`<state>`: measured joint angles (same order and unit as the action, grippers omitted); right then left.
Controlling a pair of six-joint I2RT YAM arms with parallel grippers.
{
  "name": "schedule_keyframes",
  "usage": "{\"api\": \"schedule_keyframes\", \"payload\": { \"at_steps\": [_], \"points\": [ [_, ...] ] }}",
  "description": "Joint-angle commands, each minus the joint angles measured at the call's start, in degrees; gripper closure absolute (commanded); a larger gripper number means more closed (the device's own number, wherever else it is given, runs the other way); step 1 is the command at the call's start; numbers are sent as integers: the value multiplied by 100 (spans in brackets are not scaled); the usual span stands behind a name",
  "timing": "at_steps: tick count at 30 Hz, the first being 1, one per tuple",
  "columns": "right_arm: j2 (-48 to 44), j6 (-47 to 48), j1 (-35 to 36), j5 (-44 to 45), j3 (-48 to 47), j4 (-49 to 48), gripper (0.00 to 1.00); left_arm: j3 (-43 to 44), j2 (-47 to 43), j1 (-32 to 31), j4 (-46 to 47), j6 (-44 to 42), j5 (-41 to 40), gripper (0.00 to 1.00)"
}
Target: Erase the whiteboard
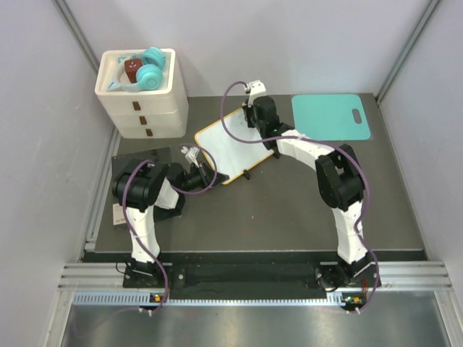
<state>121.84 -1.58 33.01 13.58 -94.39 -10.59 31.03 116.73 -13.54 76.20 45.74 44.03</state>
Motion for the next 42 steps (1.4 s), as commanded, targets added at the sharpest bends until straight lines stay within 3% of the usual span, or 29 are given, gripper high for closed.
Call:
{"api": "schedule_keyframes", "payload": {
  "at_steps": [1, 12, 18, 33, 42],
  "points": [
    [-11, 536, 213, -417, 246, 259, 100, -18, -115, -52, 457, -408, 185, 100],
    [208, 282, 1400, -997, 44, 470, 100, -44, -124, -61, 466, -416, 176, 100],
    [375, 369, 1497, -640, -194, 488, 100, -61, -133, -61, 474, -416, 176, 100],
    [560, 334, -251, -128, -660, 874, 100, -26, -106, -61, 466, -416, 194, 100],
    [429, 422, -357, -663, -494, 620, 100, 18, -98, -79, 378, -451, 194, 100]
  ]
}}
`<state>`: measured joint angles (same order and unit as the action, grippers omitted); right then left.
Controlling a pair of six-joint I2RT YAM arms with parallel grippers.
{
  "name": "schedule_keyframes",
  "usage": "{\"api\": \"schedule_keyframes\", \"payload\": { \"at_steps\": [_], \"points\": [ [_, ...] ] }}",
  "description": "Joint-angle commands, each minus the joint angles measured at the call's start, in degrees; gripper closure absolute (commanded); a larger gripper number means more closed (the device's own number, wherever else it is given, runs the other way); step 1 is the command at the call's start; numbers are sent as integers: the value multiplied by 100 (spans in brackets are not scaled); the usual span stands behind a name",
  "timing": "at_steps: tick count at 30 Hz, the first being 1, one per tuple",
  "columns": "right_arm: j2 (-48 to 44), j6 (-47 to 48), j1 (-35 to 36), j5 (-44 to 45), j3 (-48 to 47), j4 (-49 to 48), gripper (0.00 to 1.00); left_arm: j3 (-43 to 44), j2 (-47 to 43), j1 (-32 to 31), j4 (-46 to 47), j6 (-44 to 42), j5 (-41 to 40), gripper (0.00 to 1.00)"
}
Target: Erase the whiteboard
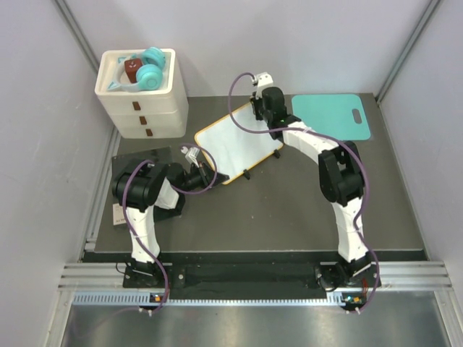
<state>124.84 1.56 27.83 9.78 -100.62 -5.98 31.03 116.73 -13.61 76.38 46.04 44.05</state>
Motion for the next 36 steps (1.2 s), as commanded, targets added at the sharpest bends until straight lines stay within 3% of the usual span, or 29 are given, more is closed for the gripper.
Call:
{"api": "schedule_keyframes", "payload": {
  "at_steps": [1, 11, 16, 24, 28, 33, 36],
  "points": [
    [85, 107, 239, -371, 209, 54, 100, 18, -106, -72, 369, -491, 191, 100],
    [-29, 169, 1039, -925, 306, 61, 100, 18, -124, -90, 316, -517, 183, 100],
    [32, -77, 1180, -611, 350, 298, 100, 9, -133, -90, 316, -517, 174, 100],
    [286, -603, 497, -47, 307, 580, 100, 0, -124, -90, 334, -508, 174, 100],
    [296, -1008, 21, -29, 139, 1230, 100, 0, -133, -90, 342, -517, 165, 100],
    [111, -982, -182, 428, 323, 1388, 100, 0, -133, -90, 343, -517, 165, 100],
    [-12, -956, -217, 149, 525, 1310, 100, 9, -124, -90, 343, -517, 165, 100]
  ]
}}
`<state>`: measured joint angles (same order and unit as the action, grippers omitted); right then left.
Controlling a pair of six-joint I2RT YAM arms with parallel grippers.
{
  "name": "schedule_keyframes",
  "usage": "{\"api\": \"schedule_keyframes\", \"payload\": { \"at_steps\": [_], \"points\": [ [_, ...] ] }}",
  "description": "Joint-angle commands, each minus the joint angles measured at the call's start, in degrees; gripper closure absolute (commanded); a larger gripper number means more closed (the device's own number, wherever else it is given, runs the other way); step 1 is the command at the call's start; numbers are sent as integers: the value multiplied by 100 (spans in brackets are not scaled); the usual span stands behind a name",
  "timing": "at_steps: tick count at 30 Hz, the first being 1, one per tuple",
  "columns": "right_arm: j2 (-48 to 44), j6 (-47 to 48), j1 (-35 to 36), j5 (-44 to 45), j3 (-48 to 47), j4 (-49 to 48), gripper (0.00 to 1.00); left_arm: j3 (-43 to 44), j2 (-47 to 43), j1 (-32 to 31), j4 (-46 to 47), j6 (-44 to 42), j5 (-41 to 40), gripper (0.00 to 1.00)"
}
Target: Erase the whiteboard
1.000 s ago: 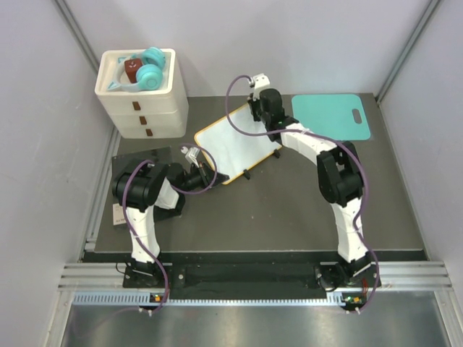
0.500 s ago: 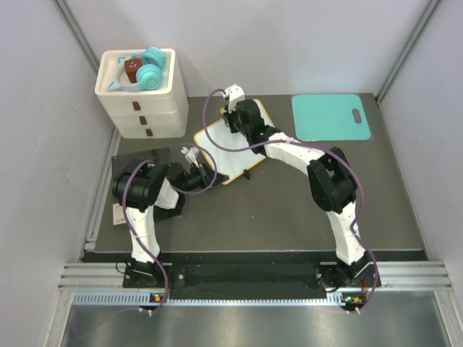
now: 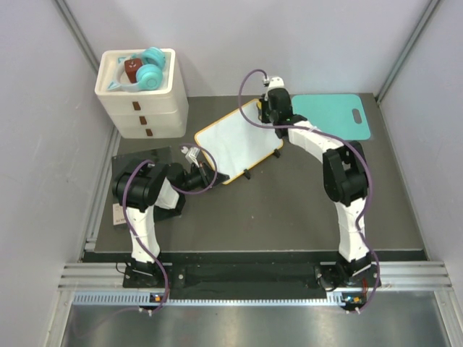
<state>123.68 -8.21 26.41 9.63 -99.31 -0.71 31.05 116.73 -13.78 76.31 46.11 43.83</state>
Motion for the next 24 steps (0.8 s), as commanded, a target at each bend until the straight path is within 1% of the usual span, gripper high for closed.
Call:
{"api": "schedule_keyframes", "payload": {
  "at_steps": [1, 4, 7, 10, 14, 18, 19, 22, 24],
  "points": [
    [34, 21, -75, -21, 464, 731, 100, 7, -124, -72, 349, -524, 196, 100],
    [-124, -41, 91, -513, 666, 651, 100, 7, -124, -81, 349, -524, 196, 100],
    [-247, 38, 346, -655, 869, 519, 100, -2, -124, -72, 349, -515, 196, 100],
    [-265, 91, 767, -716, 843, 589, 100, -2, -133, -72, 358, -515, 196, 100],
    [-99, 74, 997, -936, 694, 659, 100, -29, -150, -72, 358, -515, 178, 100],
    [182, 126, 971, -726, 229, 975, 100, -37, -150, -72, 367, -524, 178, 100],
    [227, 152, 936, -534, 158, 1020, 100, -37, -150, -72, 367, -524, 169, 100],
    [411, 109, 673, -375, -211, 1309, 100, -29, -159, -72, 358, -515, 178, 100],
    [473, 74, 374, -348, -369, 1381, 100, -29, -150, -72, 367, -524, 169, 100]
  ]
}}
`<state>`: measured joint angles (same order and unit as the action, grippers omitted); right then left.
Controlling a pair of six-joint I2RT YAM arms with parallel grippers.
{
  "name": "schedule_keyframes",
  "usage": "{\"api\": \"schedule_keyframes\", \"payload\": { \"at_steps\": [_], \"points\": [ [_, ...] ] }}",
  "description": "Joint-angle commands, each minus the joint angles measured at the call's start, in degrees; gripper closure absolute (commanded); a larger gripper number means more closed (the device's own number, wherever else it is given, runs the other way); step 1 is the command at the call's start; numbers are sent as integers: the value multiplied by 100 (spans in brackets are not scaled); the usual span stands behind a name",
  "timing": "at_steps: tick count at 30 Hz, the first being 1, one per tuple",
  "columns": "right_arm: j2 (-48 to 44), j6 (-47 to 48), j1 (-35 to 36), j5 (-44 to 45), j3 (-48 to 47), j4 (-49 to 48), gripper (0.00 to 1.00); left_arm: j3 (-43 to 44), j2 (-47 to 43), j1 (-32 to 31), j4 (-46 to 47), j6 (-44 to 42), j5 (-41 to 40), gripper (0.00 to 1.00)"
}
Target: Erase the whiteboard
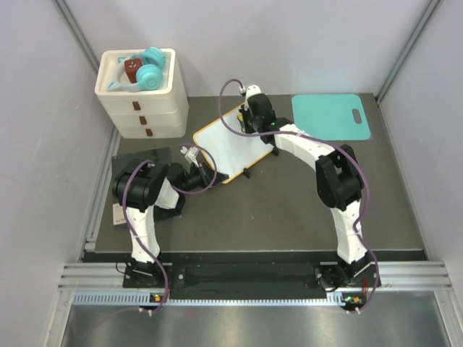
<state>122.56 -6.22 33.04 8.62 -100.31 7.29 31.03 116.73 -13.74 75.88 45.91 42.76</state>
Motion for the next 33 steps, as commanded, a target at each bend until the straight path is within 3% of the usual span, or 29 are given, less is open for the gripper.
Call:
{"api": "schedule_keyframes", "payload": {
  "at_steps": [1, 13, 23, 33],
  "points": [
    [593, -125, -385, -273, -313, 589, 100, -26, -150, -76, 410, -504, 285, 100],
    [619, 209, -860, -19, -841, 774, 100, 9, -150, -94, 331, -539, 285, 100],
    [348, -248, -869, -150, 414, 572, 100, 9, -150, -103, 314, -539, 294, 100],
    [49, -582, -878, -659, 987, 1204, 100, 9, -168, -103, 314, -548, 285, 100]
  ]
}}
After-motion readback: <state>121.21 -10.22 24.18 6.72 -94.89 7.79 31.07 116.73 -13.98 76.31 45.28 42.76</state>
